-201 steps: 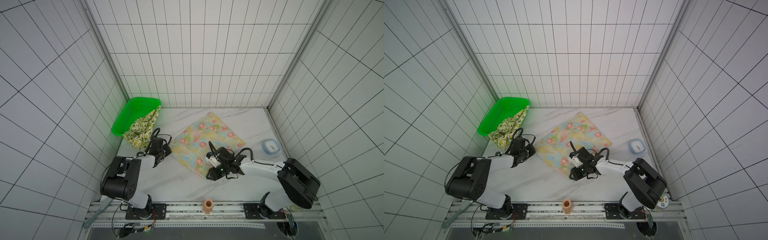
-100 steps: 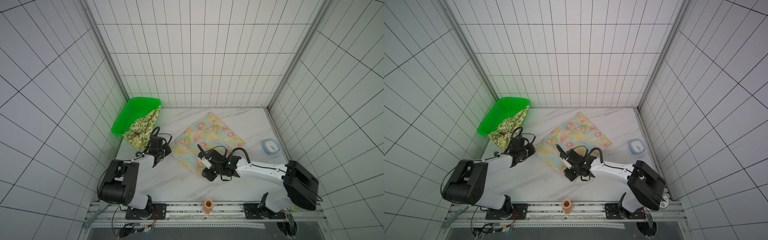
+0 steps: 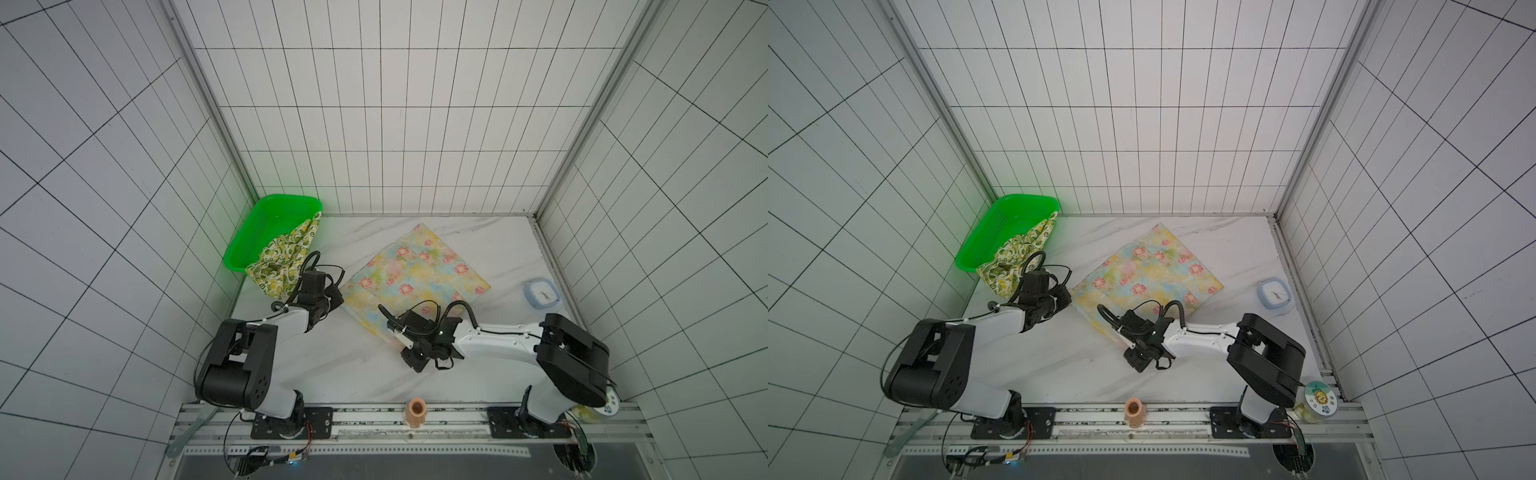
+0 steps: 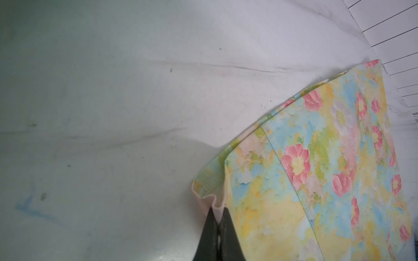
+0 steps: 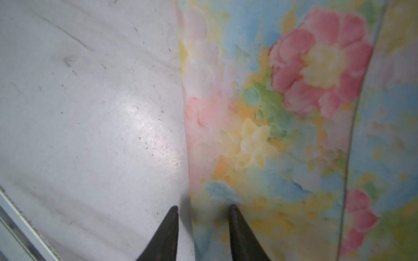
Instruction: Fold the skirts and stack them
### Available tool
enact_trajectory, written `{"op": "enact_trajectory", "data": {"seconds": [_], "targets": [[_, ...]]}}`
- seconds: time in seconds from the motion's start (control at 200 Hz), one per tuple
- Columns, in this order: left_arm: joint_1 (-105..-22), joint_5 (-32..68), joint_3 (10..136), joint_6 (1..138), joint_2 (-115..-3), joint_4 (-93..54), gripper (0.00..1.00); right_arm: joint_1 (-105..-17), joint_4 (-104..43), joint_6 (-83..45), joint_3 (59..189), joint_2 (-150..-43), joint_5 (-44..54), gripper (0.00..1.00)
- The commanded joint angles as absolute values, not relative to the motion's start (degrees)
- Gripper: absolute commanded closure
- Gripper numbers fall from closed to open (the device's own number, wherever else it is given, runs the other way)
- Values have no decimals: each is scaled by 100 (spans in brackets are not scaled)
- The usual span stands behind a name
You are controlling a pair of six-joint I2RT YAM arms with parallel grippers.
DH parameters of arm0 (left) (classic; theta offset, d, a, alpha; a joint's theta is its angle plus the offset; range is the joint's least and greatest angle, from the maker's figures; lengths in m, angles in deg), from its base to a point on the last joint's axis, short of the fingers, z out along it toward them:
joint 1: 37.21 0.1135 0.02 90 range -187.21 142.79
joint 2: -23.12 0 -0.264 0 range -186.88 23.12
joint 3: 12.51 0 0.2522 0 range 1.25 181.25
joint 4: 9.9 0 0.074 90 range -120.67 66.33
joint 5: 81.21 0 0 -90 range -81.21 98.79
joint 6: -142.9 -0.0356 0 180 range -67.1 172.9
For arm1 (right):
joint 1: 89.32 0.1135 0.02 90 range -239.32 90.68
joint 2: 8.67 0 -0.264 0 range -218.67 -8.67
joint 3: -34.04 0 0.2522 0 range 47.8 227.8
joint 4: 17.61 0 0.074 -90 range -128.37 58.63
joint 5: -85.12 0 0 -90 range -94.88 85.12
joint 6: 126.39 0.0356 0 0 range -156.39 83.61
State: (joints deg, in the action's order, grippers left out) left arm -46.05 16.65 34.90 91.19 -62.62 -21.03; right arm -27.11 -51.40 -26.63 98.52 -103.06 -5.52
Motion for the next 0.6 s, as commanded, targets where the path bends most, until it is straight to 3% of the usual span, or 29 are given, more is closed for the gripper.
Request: {"op": "enact_trajectory", "data": {"seconds": [0.0,0.275,0.595], "targets": [[-4592,1679,3648,9109,-6178,-2105,100,-2631,-5386,-2813,10208,-10486,-679,65],[-4584,1715,3685,9153,-6178,-2086,100,-2508,-5507,-2847,10238,-10583,-945,79],[-4591,1770,3697,9229,-6205,-2051,100,-2411,-5518,-2818,10241,-10623,-910,72]]}}
